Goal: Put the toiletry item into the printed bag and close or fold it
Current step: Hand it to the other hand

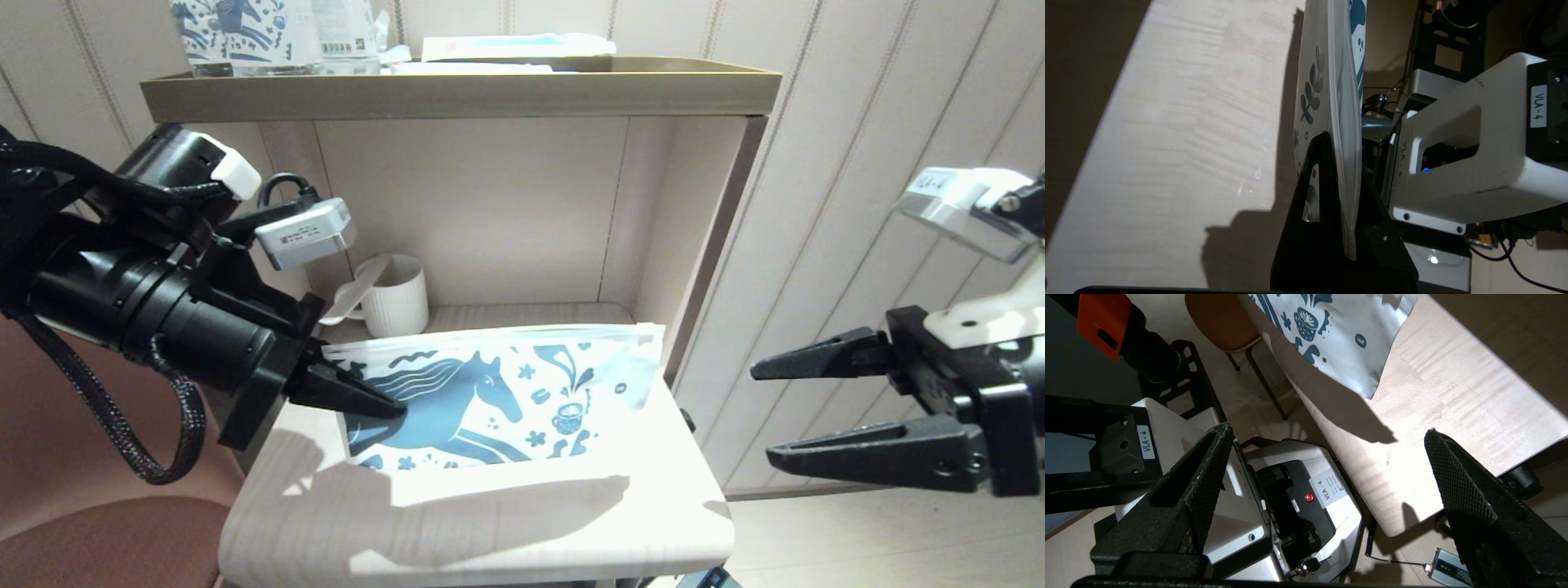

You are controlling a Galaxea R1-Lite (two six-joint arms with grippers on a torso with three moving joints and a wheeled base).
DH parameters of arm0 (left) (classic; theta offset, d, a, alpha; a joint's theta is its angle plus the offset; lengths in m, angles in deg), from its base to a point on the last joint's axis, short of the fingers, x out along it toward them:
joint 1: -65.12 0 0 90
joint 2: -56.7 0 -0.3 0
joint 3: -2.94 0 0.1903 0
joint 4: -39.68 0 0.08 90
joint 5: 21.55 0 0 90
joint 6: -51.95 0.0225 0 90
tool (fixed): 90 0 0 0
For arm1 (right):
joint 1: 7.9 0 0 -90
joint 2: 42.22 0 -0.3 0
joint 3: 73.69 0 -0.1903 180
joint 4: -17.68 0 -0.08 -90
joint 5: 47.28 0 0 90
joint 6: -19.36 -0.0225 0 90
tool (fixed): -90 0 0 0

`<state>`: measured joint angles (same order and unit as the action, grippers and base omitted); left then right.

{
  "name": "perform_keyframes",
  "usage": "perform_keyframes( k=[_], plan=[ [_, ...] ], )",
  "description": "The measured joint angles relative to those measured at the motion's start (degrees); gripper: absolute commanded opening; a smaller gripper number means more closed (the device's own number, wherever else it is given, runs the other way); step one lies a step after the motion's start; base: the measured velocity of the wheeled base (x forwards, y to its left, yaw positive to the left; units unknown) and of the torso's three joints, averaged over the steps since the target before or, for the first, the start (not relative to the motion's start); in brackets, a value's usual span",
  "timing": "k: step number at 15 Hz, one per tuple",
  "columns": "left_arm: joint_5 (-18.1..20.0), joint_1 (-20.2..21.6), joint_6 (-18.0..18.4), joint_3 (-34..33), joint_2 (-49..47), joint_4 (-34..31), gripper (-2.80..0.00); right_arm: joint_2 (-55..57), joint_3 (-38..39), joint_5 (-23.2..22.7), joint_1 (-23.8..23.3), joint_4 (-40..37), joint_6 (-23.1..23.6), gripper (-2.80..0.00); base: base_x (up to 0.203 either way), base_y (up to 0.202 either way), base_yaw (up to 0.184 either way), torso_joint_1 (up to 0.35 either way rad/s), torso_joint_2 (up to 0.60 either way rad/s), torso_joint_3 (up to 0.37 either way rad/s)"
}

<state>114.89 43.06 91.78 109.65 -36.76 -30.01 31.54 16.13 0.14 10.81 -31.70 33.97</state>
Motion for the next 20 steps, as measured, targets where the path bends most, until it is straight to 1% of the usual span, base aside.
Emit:
perform_keyframes(
  k=[2, 5, 7, 9, 10, 13, 16, 20],
  plan=[
    [0.5, 0.5, 0.1, -0.1, 0.7, 0.0, -2.8, 0.8, 0.3, -0.1, 0.4, 0.6, 0.0, 0.0, 0.0, 0.0, 0.0, 0.0, 0.0, 0.0],
    [1.3, 0.6, 0.5, -0.7, 1.5, 0.0, -2.8, 4.1, 0.0, -0.6, 0.8, 7.2, 0.4, 0.0, 0.0, 0.0, 0.0, 0.0, 0.0, 0.0],
    [1.7, 0.6, 1.2, -1.5, 2.0, 0.2, -2.8, 6.9, -1.0, -3.2, 1.1, 10.2, 0.6, 0.0, 0.0, 0.0, 0.0, 0.0, 0.0, 0.0],
    [1.8, 0.4, 2.0, -1.7, 2.1, 0.3, -2.8, 9.2, -2.7, -6.4, 1.3, 10.7, 0.9, 0.0, 0.0, 0.0, 0.0, 0.0, 0.0, 0.0],
    [1.9, 0.3, 2.1, -1.7, 2.1, 0.3, -2.8, 10.3, -3.6, -7.0, 1.6, 10.7, 1.2, 0.0, 0.0, 0.0, 0.0, 0.0, 0.0, 0.0],
    [2.2, -0.4, 2.2, -1.6, 2.1, 1.1, -2.8, 12.9, -5.1, -7.3, 4.5, 10.4, 2.1, 0.0, 0.0, 0.0, 0.0, 0.0, 0.0, 0.0],
    [3.9, -0.6, 3.3, -1.7, 2.2, 1.4, -2.8, 13.6, -4.5, -7.3, 6.7, 10.0, 4.1, 0.0, 0.0, 0.0, 0.0, 0.0, 0.0, 0.0],
    [4.0, -0.7, 3.4, -1.5, 1.9, 1.9, -2.8, 14.0, -3.6, -7.3, 7.8, 9.9, 5.4, 0.0, 0.0, 0.0, 0.0, 0.0, 0.0, 0.0]
  ],
)
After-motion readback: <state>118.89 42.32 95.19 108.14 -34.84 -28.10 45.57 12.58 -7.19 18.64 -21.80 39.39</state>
